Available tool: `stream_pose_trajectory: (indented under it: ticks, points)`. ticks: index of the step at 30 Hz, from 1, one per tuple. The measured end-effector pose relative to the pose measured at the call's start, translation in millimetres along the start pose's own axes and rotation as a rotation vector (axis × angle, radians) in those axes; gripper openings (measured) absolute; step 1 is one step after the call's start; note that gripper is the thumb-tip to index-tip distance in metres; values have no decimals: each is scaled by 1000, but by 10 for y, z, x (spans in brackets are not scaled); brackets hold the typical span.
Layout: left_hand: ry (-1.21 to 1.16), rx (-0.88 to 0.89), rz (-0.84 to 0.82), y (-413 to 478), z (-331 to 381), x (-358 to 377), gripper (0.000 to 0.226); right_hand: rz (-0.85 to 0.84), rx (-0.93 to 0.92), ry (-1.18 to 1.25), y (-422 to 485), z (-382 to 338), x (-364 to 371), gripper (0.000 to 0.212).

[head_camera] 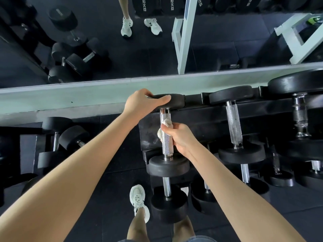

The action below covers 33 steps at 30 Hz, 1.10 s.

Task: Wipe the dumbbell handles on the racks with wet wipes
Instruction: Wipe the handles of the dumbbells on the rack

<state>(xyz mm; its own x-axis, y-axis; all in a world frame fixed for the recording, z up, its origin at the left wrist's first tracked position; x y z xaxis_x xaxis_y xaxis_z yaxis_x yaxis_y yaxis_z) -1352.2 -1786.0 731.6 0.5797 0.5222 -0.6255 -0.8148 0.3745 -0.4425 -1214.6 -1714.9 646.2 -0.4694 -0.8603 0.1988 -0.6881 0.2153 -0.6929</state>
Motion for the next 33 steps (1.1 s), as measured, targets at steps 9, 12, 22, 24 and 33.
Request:
stream_pose_trajectory:
  ticks: [9,12,22,24,33]
  points:
    - [-388,-89,-57,98,-245,-7,44,244,-20,-69,18,-5,-126,8]
    - [-453,-50,-154,114,-279,44,42,379,-101,-191,1,-61,-201,28]
    - [131,-12,-105,35,7,-3,59,479,-256,-634,-223,-157,-15,20]
    - [140,-7,-66,30,65,58,60,500,-252,-569,-314,-145,-105,29]
    - [-218,-135,-55,66,-208,18,94,590,-156,-244,-110,-472,-68,19]
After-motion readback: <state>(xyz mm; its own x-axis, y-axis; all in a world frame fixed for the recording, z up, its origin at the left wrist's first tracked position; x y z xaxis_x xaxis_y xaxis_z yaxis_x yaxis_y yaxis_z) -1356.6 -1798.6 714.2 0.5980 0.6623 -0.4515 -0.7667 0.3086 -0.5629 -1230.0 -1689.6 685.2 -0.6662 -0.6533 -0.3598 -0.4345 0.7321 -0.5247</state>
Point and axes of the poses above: each hand's wrist, its own y-axis towards the middle knuckle, its own x-axis out of the palm, z = x × y, the point moved 9 cm from there along y, towards the middle knuckle, and after that the axes turned 1 degree about -z, right-handed, at the moved point
